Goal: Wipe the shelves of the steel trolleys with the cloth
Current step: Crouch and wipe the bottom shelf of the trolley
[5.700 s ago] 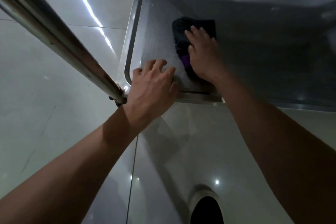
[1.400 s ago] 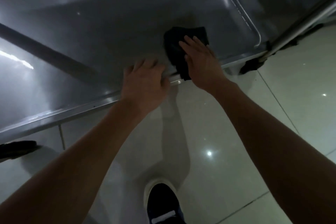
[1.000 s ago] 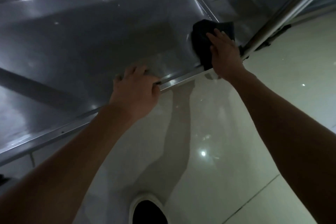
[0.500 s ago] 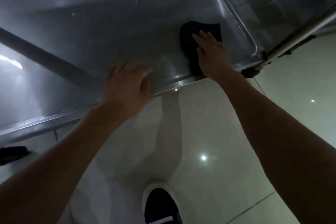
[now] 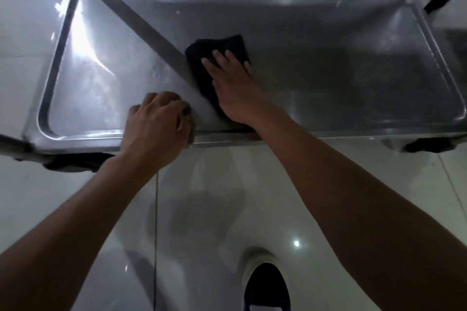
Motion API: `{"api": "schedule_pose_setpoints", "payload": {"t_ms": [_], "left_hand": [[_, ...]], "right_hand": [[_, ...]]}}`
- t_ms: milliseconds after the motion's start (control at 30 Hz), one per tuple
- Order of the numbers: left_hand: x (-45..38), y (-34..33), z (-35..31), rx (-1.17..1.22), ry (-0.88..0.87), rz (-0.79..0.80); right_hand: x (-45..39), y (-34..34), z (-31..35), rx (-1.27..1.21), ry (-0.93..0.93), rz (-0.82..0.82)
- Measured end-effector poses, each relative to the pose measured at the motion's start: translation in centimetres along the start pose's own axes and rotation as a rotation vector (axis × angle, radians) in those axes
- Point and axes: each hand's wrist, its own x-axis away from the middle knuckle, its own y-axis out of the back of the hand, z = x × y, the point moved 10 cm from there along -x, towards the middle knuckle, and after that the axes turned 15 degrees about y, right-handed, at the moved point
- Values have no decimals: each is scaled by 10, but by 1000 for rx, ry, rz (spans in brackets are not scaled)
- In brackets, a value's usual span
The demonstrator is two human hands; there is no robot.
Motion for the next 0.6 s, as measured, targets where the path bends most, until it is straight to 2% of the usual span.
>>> {"api": "schedule_pose_setpoints", "payload": {"t_ms": [100, 300, 600], "left_hand": [[4, -2, 10, -21, -45, 11], [-3, -9, -14, 2, -16, -27], [-20, -32, -109, 32, -172, -21]], "right_hand": [[-21, -7, 19, -22, 50, 11], [-15, -1, 4, -20, 49, -49], [50, 38, -128, -39, -192, -122]]}}
